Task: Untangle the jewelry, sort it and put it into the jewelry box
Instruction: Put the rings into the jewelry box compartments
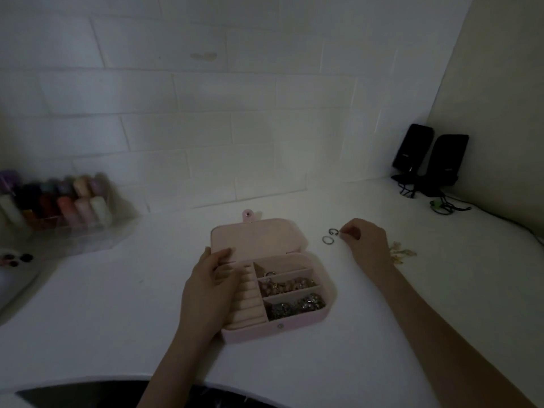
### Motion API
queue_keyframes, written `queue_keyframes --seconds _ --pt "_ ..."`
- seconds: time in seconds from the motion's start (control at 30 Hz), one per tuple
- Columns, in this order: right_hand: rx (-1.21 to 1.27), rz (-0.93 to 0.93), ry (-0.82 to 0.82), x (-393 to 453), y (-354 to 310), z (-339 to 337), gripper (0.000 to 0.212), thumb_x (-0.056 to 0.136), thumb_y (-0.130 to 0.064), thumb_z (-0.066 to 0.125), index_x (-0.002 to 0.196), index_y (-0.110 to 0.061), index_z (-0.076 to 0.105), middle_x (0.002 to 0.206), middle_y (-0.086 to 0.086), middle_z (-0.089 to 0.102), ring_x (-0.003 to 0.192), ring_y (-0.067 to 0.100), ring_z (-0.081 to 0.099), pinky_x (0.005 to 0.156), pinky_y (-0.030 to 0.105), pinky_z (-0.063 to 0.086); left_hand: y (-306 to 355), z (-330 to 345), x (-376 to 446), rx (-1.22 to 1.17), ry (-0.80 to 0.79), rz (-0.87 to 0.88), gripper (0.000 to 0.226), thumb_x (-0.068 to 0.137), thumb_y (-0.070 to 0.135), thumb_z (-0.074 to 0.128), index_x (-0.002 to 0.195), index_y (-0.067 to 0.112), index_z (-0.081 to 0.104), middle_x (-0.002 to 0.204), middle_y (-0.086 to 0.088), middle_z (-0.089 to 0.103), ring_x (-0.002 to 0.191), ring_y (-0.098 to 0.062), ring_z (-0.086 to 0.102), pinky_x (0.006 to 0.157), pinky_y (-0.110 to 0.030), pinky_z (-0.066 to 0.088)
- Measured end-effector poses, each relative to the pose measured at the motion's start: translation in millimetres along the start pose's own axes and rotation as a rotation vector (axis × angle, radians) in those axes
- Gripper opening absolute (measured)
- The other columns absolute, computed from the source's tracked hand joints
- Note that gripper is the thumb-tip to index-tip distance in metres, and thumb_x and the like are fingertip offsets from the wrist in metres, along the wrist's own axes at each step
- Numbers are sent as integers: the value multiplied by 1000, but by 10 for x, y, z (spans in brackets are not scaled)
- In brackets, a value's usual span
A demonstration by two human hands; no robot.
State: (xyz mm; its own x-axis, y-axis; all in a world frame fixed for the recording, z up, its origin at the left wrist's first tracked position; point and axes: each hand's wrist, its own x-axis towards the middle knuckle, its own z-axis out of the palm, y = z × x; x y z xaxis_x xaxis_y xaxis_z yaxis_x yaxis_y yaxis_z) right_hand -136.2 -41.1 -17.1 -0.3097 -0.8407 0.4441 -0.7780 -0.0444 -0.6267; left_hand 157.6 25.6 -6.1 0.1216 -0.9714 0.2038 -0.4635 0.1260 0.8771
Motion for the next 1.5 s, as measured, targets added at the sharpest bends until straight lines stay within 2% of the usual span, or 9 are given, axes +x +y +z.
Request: queue_keyframes --seconds 0.1,0.2,0.37,0.57,0.8,1.0,1.2,1.4,1.5 --pt "236 70 17 -42 -148 -90 9 76 -6 74 79 -12 69 73 5 68 60 -4 57 61 7 39 32 -5 -19 -22 -7 -1 56 66 38 55 121 26 60 142 3 46 111 -7 50 84 -16 29" --pt "484 21 -147 -132 -521 -157 16 72 -4 79 82 -8 67 67 5 68 55 0 58 57 13 43 41 -4 -20 -17 -1 2 52 70 36 59 121 24 61 139 3 49 105 -5 49 83 -17 31" --pt "239 -251 -386 -369 -1001 -1 14 68 -7 80 69 -17 70 62 -16 60 60 -6 53 59 6 37 9 -19 -9 0 -14 -26 55 67 38 57 121 28 60 146 1 41 123 -14 49 92 -18 31" --pt "137 -404 -479 -426 -1008 19 10 75 -3 74 83 -9 76 69 -20 55 72 -18 50 66 4 35 11 -16 -7 -10 -2 -19 40 80 28 65 120 27 61 147 1 40 123 -9 47 90 -15 28" --pt "155 -203 48 -45 -517 -189 17 87 0 61 95 -10 73 89 -1 71 73 -1 56 65 5 39 26 -22 -20 -3 2 -14 39 84 21 65 122 26 60 147 3 39 111 -6 49 90 -17 29" --pt "-186 -122 -205 5 -16 179 38 93 4 45 125 -8 60 131 13 58 120 31 53 102 35 40 24 -9 -15 18 13 5 39 84 24 65 123 25 60 146 5 40 103 1 40 87 -14 27" --pt "-206 -139 -121 77 55 201 15 85 5 57 87 7 72 88 22 70 85 35 64 80 45 50 27 -12 -15 24 25 0 38 85 15 64 122 24 60 146 4 41 104 2 39 87 -11 25" --pt "205 -236 35 -88 -400 -52 12 79 -5 73 89 -13 73 85 1 69 73 12 61 74 23 50 4 -10 -10 11 4 7 39 83 23 66 122 27 61 148 3 39 109 1 42 90 -14 27" --pt "354 -318 -134 -231 -785 -160 25 79 -10 73 91 -32 71 89 -21 66 85 2 60 77 10 44 12 -13 -25 4 -6 13 44 76 28 67 120 25 62 144 3 43 108 0 44 86 -15 28"
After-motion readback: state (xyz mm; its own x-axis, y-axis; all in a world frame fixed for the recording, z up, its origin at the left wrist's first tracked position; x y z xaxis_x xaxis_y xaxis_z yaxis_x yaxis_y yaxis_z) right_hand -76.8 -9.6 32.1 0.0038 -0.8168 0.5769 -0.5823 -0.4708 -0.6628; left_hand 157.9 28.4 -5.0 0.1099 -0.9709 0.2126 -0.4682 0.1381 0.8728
